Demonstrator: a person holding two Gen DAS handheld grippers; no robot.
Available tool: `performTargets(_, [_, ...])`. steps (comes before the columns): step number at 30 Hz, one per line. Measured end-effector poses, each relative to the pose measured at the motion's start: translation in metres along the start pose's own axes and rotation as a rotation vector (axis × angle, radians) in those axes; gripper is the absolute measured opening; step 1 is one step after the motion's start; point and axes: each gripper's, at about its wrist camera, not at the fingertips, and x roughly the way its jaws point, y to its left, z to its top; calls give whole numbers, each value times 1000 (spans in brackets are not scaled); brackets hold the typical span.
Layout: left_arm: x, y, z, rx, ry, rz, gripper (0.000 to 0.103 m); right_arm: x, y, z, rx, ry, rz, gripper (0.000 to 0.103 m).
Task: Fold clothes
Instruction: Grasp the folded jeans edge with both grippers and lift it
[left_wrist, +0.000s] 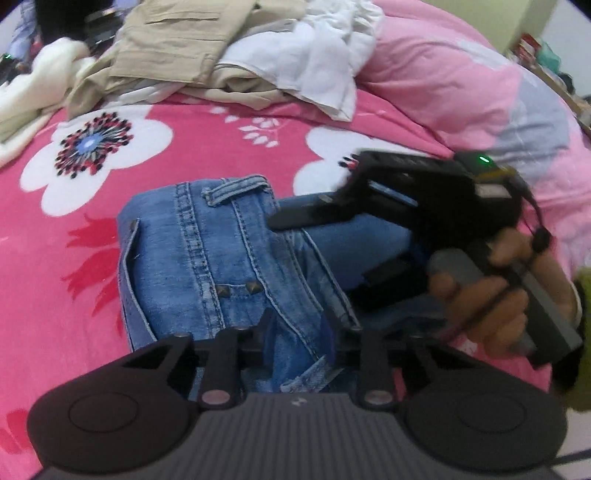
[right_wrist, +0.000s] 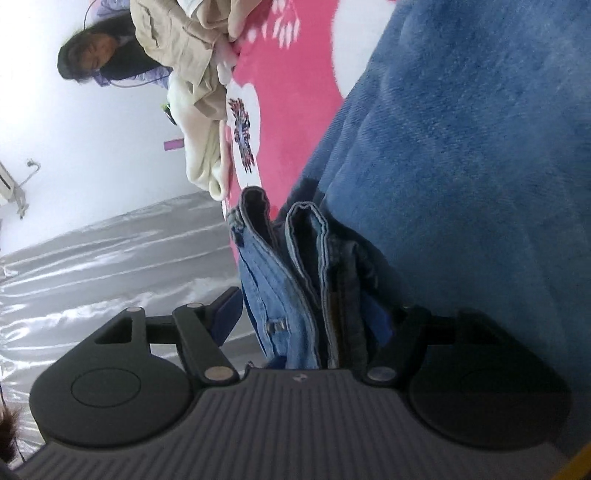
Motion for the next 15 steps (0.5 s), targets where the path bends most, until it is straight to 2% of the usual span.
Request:
performTargets(4, [-7, 5, -3, 18, -9, -32, 22, 7, 4, 1, -14, -39, 87, 71])
performTargets(6, [-8, 9, -5, 5, -7, -57, 21, 8, 5, -3, -35, -61, 99, 71])
performTargets(9, [-8, 13, -11, -1, 2, -87, 21, 14, 2, -9, -36, -63, 83, 71])
performTargets(11, [-9, 12, -16, 9, 6, -101, 21, 26, 12, -13, -92, -31, 38, 70])
performTargets(14, [-12, 9, -19, 12, 0, -101, 21, 50, 39, -22, -260, 21, -101, 52])
performTargets(15, [-15, 9, -19, 9, -6, -101, 21, 51, 46, -24, -291, 18, -122, 40])
